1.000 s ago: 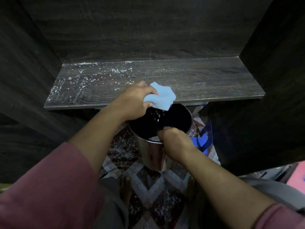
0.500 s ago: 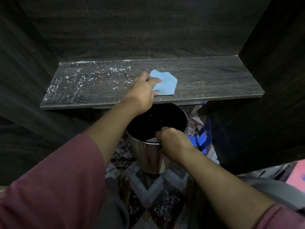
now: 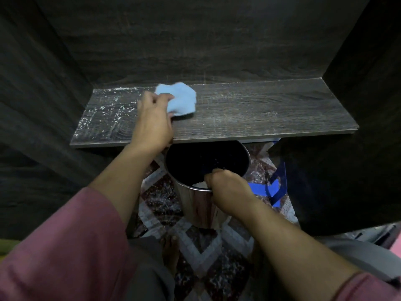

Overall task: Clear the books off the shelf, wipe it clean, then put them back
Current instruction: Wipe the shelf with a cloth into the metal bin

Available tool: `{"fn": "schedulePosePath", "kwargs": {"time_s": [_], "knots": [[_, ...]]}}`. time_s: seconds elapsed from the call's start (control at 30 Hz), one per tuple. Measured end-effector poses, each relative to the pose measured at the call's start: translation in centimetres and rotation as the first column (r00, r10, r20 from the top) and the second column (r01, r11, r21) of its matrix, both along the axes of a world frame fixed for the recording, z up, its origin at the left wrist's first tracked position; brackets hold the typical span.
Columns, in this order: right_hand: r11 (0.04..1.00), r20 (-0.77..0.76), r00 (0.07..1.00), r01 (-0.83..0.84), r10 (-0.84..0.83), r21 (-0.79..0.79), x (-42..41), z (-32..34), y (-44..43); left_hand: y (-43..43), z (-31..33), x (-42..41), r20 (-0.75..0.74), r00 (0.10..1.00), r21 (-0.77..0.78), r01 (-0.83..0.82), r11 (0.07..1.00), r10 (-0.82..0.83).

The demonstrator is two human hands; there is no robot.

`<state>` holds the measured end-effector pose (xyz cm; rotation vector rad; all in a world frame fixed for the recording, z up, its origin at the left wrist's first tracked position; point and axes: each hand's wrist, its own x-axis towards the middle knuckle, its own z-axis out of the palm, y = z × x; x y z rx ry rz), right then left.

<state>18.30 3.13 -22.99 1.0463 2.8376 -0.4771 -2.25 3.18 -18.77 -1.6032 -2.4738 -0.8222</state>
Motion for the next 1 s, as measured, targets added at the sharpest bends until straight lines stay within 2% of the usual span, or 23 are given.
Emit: {"fn": "schedulePosePath", "kwargs": {"time_s": [0.07,0.13,0.23,0.4,0.6,0.73,0.83,0.93,1.0], "knots": [[1.0,0.012,1.0,-0.009,0.009,0.009,-0.3,-0.1,-0.1,0.2,-0.4,-0.5,-0.039,0.986,-0.058,-0.165,0.985,0.163],[1.0,0.033,0.999,-0.022,0.022,0.004,-0.4,-0.3,-0.2,0.5,-0.9,-0.9,-0.027,0.973,-0.144,-0.23,0.962,0.229],[1.0,0.058,0.998,-0.025,0.025,-0.009,-0.4,-0.5,-0.1,0.8,-1.5,-1.0,-0.03,0.995,-0.196,-0.104,0.975,0.1],[0.999,0.074,0.997,-0.021,0.024,-0.033,-0.4,-0.9,-0.2,0.9,-1.0,0.1,0.084,0.992,-0.27,0.116,0.956,-0.097],[0.999,0.082,0.997,-0.007,0.01,-0.041,-0.1,-0.9,-0.2,-0.5,-0.1,2.3,0.216,0.922,-0.307,0.378,0.874,-0.323],[0.999,0.08,0.997,-0.007,0.011,-0.048,0.1,-0.7,-0.2,-1.1,0.7,3.2,0.297,0.881,-0.383,0.464,0.799,-0.369],[0.999,0.056,0.998,-0.024,0.026,-0.042,0.1,-0.8,-0.2,-0.7,2.0,2.5,0.274,0.892,-0.278,0.43,0.859,-0.359],[0.999,0.022,0.999,-0.026,0.027,-0.042,0.0,-1.1,-0.1,0.7,2.2,1.2,0.167,0.947,-0.111,0.294,0.949,-0.274],[0.999,0.012,0.999,-0.032,0.032,-0.036,0.0,-1.4,0.0,1.8,1.2,0.5,0.126,0.97,-0.08,0.22,0.972,-0.209]]}}
